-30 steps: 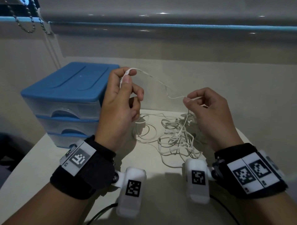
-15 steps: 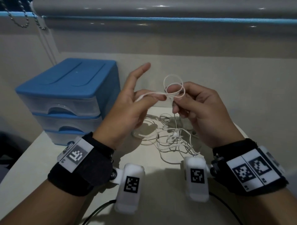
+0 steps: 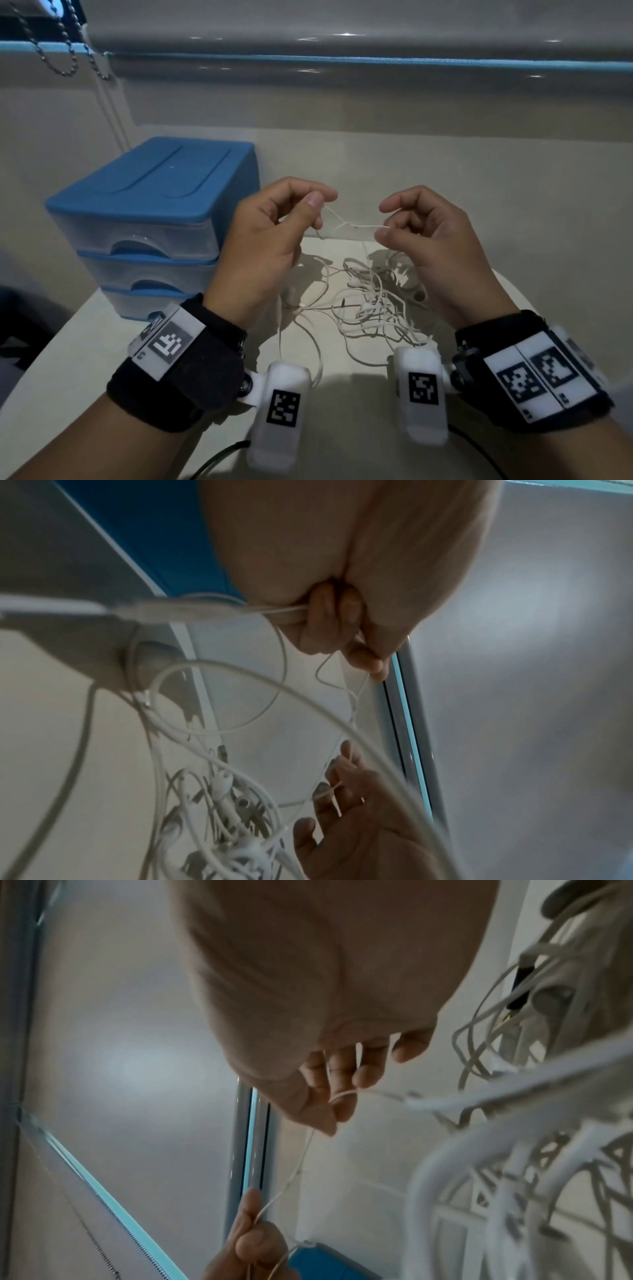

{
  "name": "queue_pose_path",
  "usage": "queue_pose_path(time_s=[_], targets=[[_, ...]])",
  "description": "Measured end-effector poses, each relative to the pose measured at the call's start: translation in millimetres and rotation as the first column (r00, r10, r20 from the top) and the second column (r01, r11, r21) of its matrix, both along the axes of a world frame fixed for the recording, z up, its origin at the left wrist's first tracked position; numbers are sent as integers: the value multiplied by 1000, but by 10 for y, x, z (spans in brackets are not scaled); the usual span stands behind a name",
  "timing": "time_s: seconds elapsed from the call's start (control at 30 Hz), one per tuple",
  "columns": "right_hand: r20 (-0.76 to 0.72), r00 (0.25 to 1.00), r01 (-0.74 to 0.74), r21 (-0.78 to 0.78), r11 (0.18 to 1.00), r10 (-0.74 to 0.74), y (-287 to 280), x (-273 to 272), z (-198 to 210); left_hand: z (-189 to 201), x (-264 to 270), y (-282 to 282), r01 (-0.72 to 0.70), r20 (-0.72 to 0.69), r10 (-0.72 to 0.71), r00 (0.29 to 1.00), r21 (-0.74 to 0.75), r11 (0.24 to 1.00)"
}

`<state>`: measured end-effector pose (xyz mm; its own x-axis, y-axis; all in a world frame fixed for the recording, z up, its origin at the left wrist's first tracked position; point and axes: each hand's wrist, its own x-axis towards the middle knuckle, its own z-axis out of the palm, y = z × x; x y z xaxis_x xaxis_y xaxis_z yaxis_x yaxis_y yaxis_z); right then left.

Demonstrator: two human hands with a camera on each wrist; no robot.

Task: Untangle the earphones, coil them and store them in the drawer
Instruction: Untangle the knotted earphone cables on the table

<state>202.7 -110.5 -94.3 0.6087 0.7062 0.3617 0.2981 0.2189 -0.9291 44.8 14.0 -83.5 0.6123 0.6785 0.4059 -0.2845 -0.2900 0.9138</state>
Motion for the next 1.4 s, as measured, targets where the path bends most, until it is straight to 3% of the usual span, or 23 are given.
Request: queue_pose_path(time_s=[0.2, 0.37, 0.47, 0.57, 0.67, 0.73, 0.87, 1.07, 1.23, 1.4], targets=[[34, 961, 275, 10, 961, -275, -23, 65, -12, 16, -5, 11, -18, 50, 20, 999, -48, 999], [28, 947, 311, 163, 936, -320, -51, 49, 42, -18, 9, 42, -61, -7, 61, 998, -52, 997], [-126, 989, 99, 221, 970, -72, -49, -1, 86, -18, 13, 45, -71, -25, 70, 997, -46, 996], [-197, 955, -172, 250, 953, 224, -54, -87, 106, -12, 12, 27, -60, -37, 59, 998, -29, 998], [-87, 947, -301, 96, 949, 309, -47, -152, 74, -7, 6, 19, -58, -44, 58, 997, -6, 998], [-35, 959, -283, -44, 958, 282, -42, -158, 46, -3, 7, 17, -48, -31, 48, 998, -1, 999], [-74, 974, -222, -178, 959, 212, -21, -121, 11, 13, 8, 3, -19, 15, 19, 1000, 6, 1000], [72, 968, -182, -452, 873, 239, -36, -57, -71, 38, -3, -6, -5, 139, 2, 990, 26, 1000], [65, 972, -166, -496, 853, 227, -56, -69, -77, 31, 4, 0, 14, 118, -17, 993, 25, 1000], [41, 984, -148, -347, 926, 173, -1, -60, -63, 19, 4, 8, 16, 87, -19, 996, 36, 999]])
